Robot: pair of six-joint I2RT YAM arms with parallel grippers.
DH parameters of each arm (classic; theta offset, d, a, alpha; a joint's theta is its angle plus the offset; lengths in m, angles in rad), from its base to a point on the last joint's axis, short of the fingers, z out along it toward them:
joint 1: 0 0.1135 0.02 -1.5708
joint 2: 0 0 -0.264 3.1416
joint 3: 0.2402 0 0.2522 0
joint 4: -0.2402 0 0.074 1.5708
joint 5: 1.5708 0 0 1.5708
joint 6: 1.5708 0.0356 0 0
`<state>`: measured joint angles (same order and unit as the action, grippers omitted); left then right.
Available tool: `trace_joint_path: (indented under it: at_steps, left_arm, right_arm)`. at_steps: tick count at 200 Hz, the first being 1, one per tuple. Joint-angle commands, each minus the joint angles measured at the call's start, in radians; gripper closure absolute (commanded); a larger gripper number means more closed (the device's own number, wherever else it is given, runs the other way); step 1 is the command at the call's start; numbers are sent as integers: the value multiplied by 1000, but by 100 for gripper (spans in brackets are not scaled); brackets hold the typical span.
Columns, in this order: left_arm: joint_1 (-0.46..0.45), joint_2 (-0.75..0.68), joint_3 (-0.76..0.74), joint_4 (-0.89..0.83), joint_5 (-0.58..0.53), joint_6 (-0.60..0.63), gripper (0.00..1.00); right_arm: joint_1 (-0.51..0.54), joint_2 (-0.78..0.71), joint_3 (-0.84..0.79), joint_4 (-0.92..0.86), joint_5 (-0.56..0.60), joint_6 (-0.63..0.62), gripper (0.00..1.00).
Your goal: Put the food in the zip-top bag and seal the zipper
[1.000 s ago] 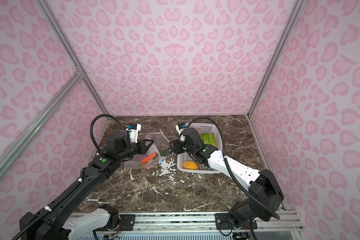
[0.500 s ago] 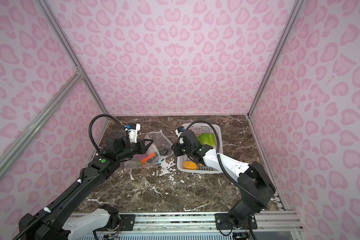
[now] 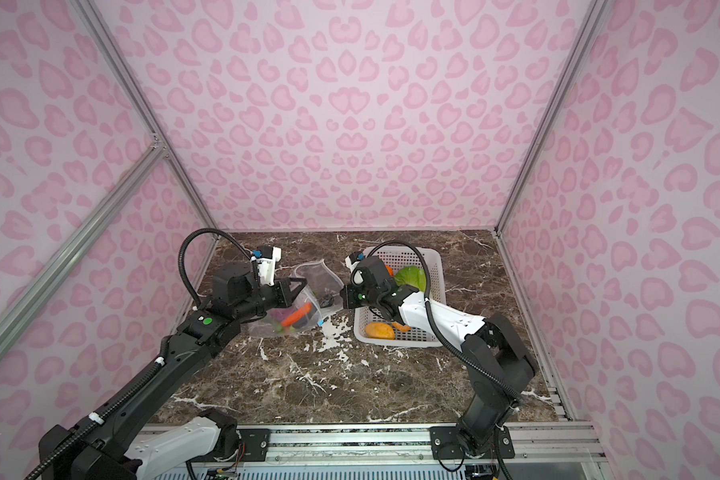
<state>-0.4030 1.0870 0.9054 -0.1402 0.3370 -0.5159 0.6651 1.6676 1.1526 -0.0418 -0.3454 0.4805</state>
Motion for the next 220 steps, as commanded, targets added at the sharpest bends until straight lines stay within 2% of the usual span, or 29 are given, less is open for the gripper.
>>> trace_joint_path:
  at_steps: [1,71,103,132,220]
  left_arm:
    - [13,-1,22,4,-8,43,98]
    - [136,-89,80,-23,23,69,98]
    - [165,-162,107,-17,27,96,98]
    - [167,-206,98,-5,35,124,98]
    - [155,-38,56,43,229,30,98]
  right_arm:
    - [-16,-30,0,101,-79,46,100]
    - [-16,-106,138,164,-182,35,100]
    - [-17,-99,153,126,-142,14,100]
    - [-19,-73,121,128,-134,41,100]
    - [-19,-10,74,4,-78,25,100]
